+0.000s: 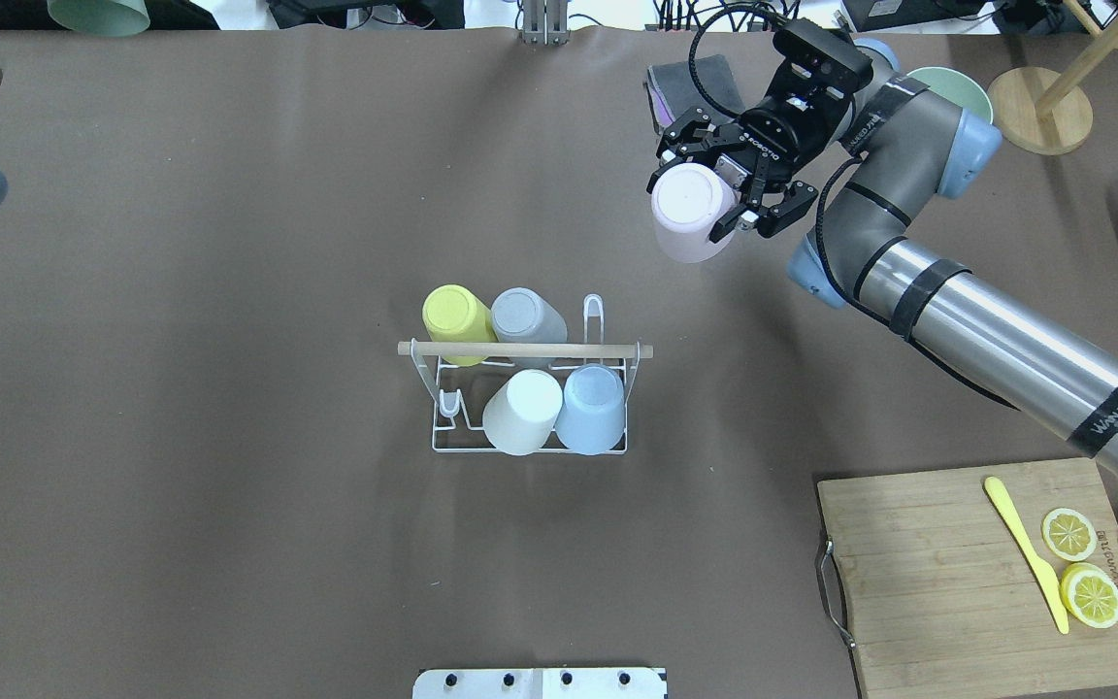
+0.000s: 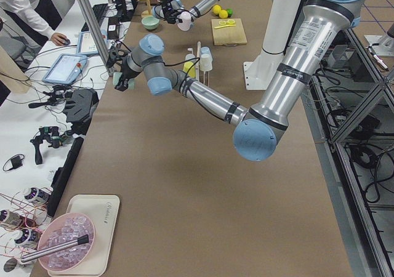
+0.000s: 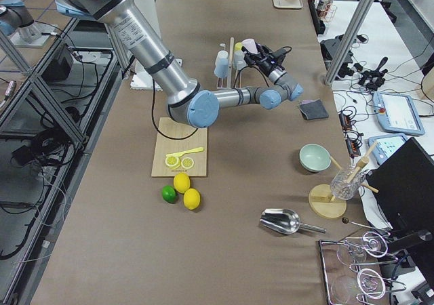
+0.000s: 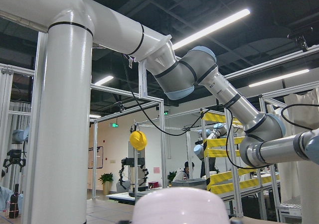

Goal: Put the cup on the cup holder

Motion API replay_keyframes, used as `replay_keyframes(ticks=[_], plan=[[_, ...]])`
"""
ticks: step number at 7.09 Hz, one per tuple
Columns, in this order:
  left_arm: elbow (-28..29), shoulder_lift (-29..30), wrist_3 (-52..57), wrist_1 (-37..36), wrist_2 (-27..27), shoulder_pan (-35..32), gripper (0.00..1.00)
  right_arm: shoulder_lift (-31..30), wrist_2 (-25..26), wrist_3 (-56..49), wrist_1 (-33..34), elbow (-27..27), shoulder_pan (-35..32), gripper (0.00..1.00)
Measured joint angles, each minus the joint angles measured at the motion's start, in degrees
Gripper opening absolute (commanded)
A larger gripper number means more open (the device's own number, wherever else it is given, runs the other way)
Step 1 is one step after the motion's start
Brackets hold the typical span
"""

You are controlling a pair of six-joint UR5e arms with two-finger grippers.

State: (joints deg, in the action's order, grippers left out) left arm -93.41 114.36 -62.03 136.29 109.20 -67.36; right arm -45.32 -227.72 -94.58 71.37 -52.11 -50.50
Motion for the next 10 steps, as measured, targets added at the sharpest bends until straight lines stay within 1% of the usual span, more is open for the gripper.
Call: replay_keyframes(ticks=[1, 2, 4, 6, 7, 9, 10], plan=[[-2.18, -0.49, -1.05, 3.12, -1.07, 0.84, 0.0, 1.19, 0.02, -0.64, 0.0, 1.28, 0.15, 0.24], [-4.28, -0.65, -1.64, 4.5, -4.04, 2.95, 0.0, 2.24, 0.1, -1.32, 0.0, 2.9, 0.19, 0.24], [-7.46, -0.66, -1.89, 5.41, -15.52, 10.94, 0.0, 3.79, 0.29, -2.64, -0.05, 5.74, 0.74, 0.24], [-9.49, -0.58, -1.55, 6.53, -30.8, 21.01, 0.0, 5.02, 0.57, -3.89, -0.08, 8.05, 1.79, 0.24], [-10.69, -0.51, -1.36, 7.02, -36.99, 24.67, 0.0, 5.73, 0.71, -4.26, -0.07, 9.17, 2.29, 0.24], [-13.78, -0.59, 0.58, 7.93, -44.04, 29.37, 0.0, 6.83, 1.09, -5.7, 1.45, 10.38, 3.25, 0.24], [-14.29, -1.08, 2.37, 9.99, -47.95, 32.1, 0.0, 7.28, 1.21, -6.88, 2.79, 10.49, 3.84, 0.24]])
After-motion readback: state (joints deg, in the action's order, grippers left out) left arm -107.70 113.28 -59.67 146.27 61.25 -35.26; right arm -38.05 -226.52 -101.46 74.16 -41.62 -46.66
